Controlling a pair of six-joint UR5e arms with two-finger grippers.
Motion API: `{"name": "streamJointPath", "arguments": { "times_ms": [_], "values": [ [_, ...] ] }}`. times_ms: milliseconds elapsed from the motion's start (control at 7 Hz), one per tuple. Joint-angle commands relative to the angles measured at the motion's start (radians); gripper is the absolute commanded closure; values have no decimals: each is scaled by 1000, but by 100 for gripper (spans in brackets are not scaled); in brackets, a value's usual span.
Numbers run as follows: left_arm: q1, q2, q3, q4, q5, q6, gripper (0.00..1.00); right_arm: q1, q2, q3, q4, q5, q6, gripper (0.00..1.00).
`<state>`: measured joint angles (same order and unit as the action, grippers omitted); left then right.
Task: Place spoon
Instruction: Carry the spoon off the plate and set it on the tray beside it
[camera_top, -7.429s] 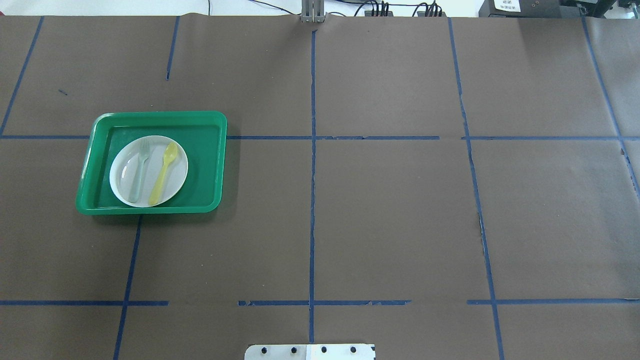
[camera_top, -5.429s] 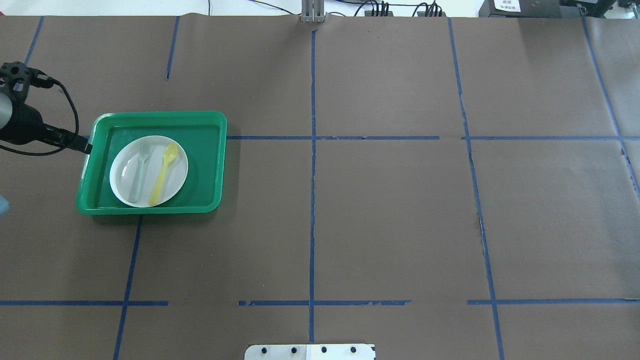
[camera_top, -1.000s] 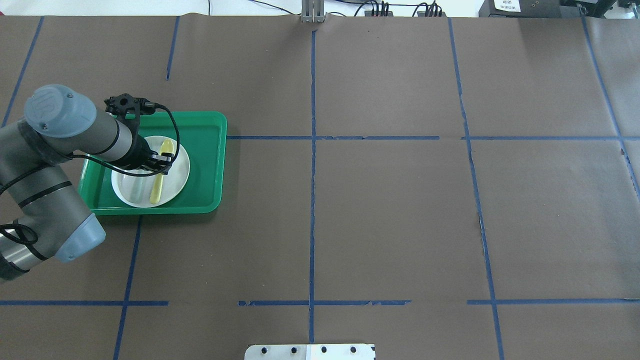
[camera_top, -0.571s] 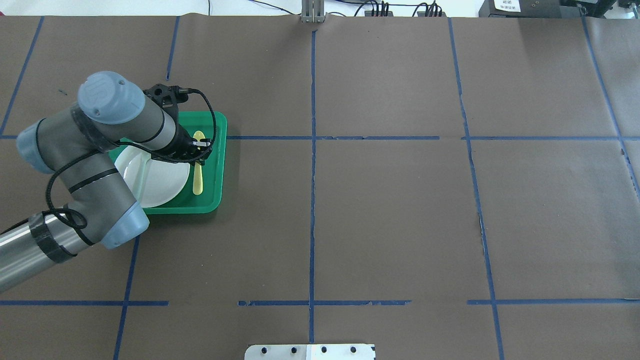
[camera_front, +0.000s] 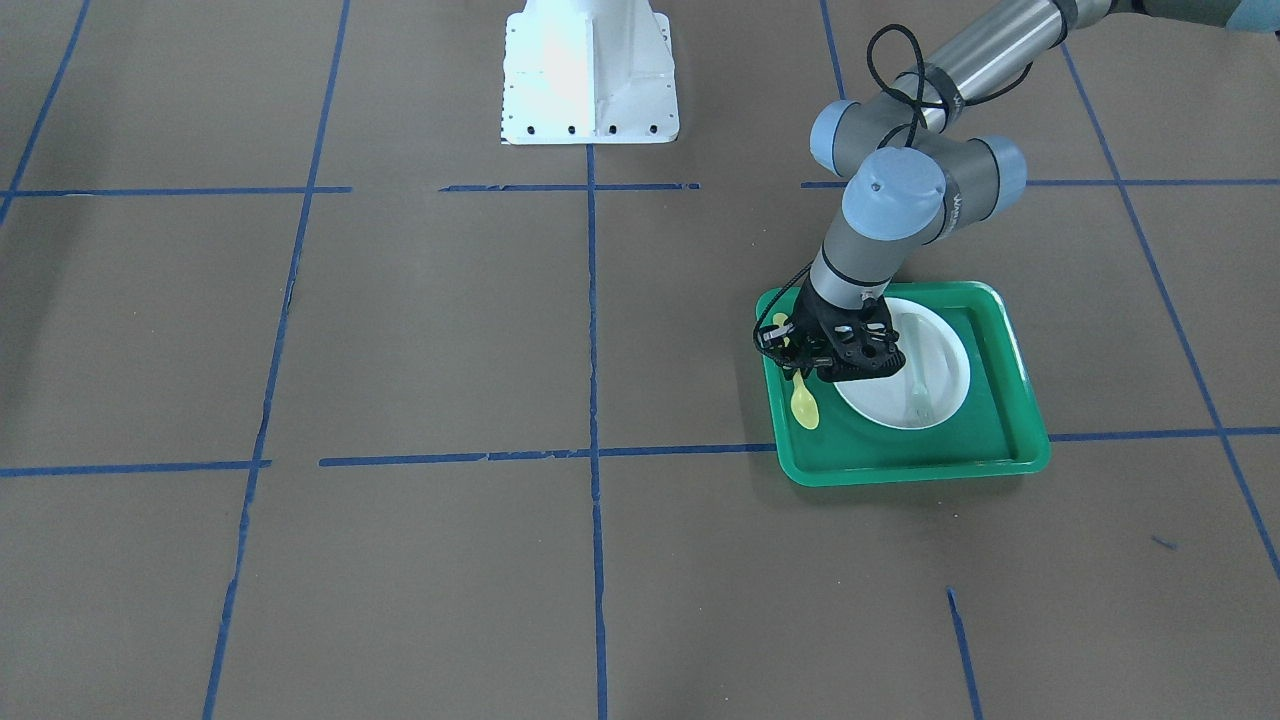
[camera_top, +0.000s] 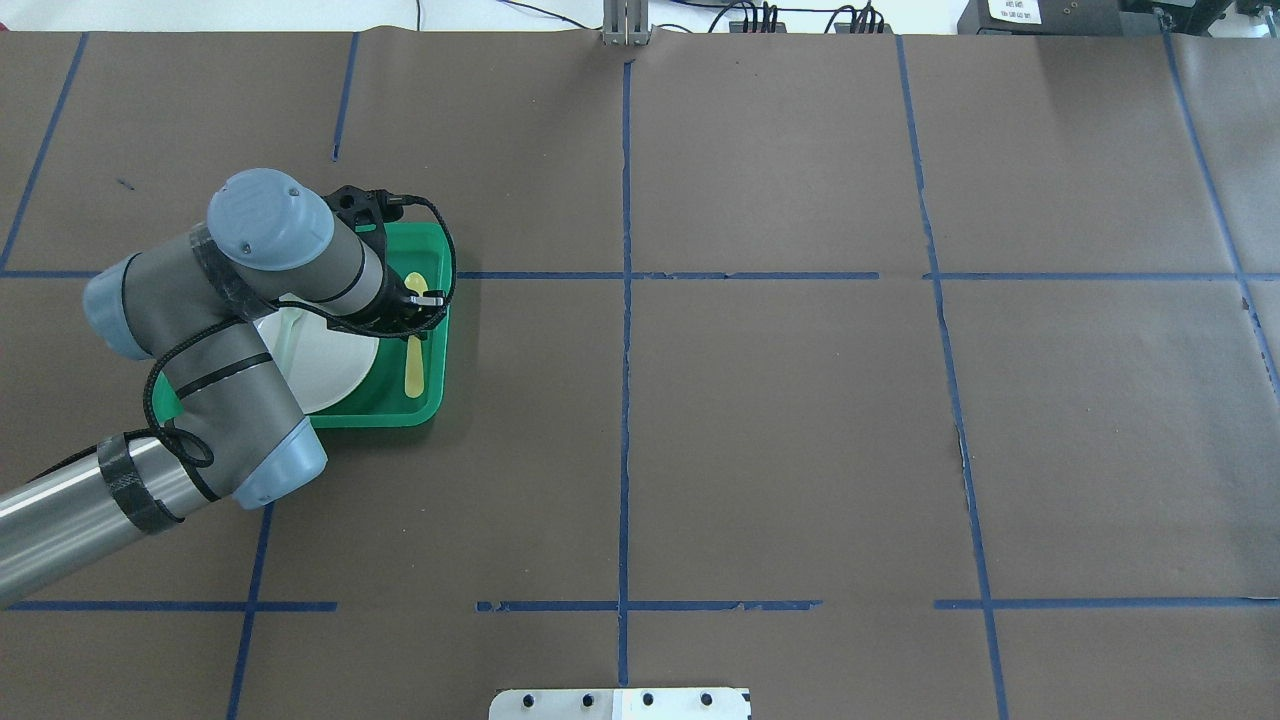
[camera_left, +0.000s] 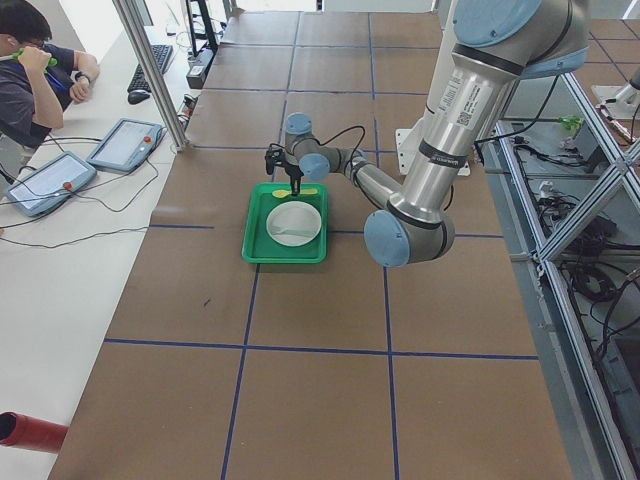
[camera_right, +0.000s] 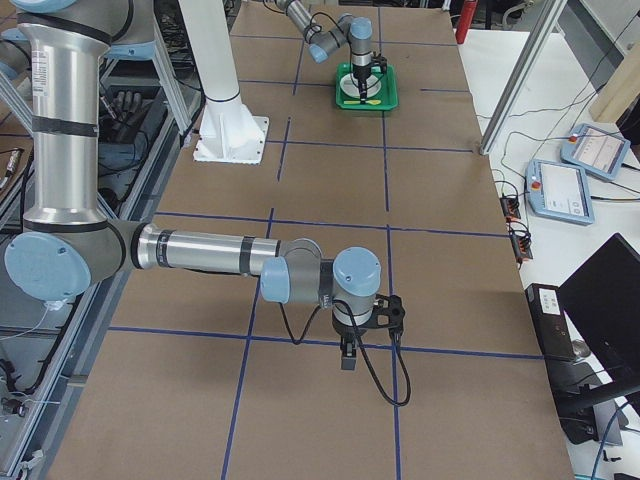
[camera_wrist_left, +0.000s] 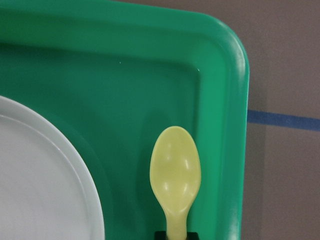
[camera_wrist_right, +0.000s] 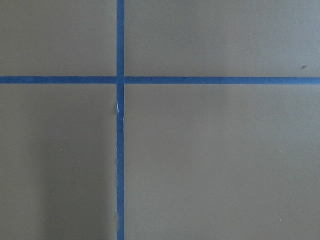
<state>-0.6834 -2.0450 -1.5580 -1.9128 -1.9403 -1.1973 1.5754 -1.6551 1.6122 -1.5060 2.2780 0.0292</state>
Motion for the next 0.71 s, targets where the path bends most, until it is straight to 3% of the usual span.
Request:
{"name": "streamJointPath", "arguments": {
  "times_ms": [0, 143, 286, 429, 571],
  "values": [
    [-8, 9, -1, 0, 29, 36, 100, 0, 0, 0, 1, 0, 0, 0],
    [-7, 11, -1, 1, 29, 36, 100, 0, 0, 0, 1, -2, 0, 0],
    [-7, 12, -1, 0, 30, 36, 54, 0, 0, 0, 1, 0, 0, 0],
    [-7, 11, -4, 0, 32, 36, 19, 0, 1, 0, 0, 0, 0, 0],
    [-16, 11, -4, 1, 29, 36, 12, 0, 1, 0, 0, 0, 0, 0]
  ]
}}
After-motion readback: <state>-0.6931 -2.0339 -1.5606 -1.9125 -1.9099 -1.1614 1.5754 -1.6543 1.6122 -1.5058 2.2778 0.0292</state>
